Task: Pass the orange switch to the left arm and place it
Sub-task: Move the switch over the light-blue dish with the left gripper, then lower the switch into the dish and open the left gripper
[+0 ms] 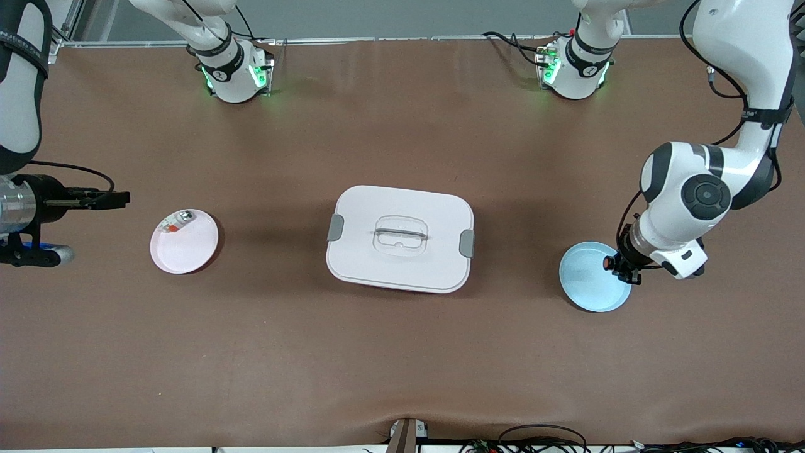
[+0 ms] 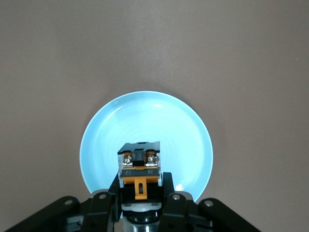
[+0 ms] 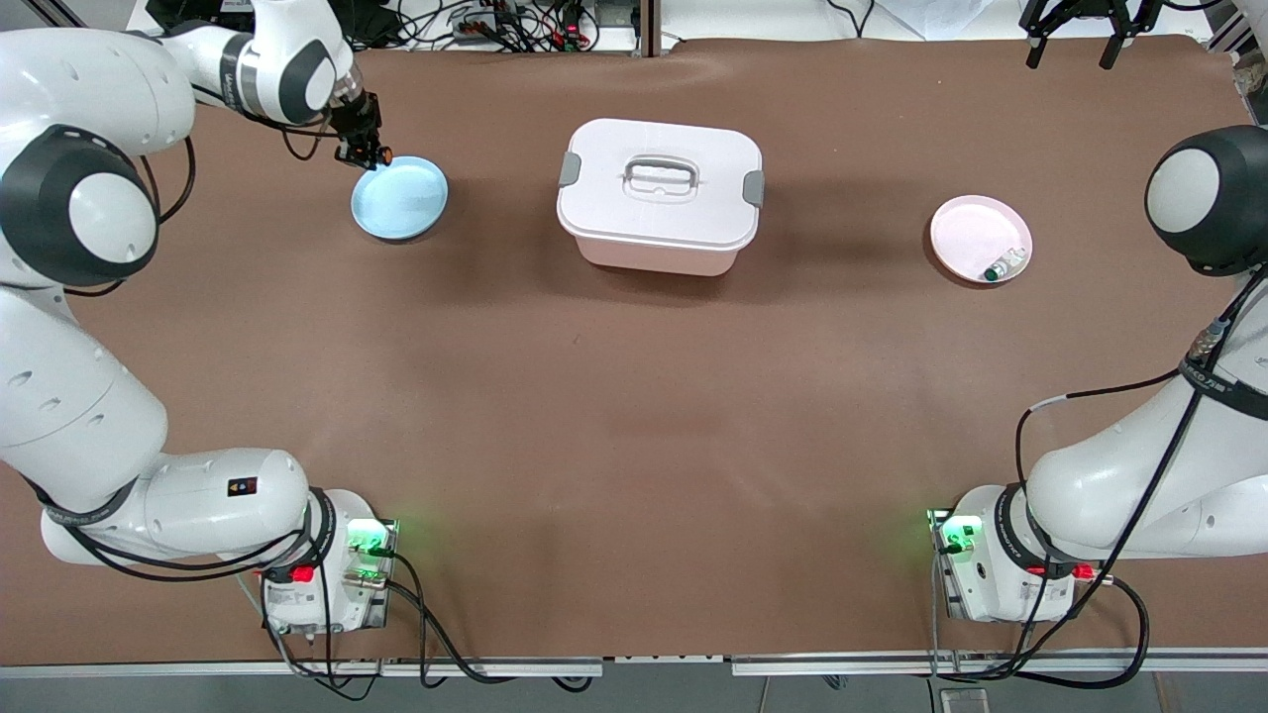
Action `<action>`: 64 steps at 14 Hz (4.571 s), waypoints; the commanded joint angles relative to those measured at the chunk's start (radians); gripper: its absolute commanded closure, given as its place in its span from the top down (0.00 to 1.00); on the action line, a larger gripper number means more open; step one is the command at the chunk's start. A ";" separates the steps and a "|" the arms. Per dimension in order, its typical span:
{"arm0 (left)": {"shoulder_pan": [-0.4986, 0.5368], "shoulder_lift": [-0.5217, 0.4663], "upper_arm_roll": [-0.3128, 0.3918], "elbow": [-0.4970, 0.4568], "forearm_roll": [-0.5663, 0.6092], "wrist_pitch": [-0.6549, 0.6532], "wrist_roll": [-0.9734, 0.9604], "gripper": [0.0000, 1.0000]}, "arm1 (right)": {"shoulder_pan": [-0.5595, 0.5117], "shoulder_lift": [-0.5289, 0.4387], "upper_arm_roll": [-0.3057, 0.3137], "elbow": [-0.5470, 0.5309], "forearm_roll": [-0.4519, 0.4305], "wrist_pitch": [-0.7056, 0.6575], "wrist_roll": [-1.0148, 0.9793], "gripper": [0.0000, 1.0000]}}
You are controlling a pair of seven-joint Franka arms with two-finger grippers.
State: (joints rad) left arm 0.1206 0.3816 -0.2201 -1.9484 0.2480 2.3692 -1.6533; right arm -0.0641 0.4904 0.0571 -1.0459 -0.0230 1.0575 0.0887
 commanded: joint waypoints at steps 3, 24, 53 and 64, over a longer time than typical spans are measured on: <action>0.004 0.082 -0.004 0.009 0.094 0.102 -0.111 0.00 | -0.019 -0.032 0.017 -0.019 -0.021 0.007 0.020 1.00; 0.024 0.183 -0.005 0.002 0.102 0.102 -0.131 0.00 | -0.016 -0.338 0.023 -0.324 0.049 0.265 0.023 1.00; 0.050 -0.012 -0.018 -0.035 0.027 -0.074 0.803 1.00 | -0.014 -0.615 0.020 -0.695 0.080 0.490 0.023 1.00; 0.050 -0.032 -0.015 -0.041 -0.160 -0.025 1.501 1.00 | -0.019 -0.645 0.017 -0.737 0.078 0.521 0.022 1.00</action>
State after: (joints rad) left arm 0.1602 0.3839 -0.2298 -1.9669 0.1318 2.3216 -0.2265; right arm -0.0666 -0.1296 0.0685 -1.7567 0.0390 1.5636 0.1064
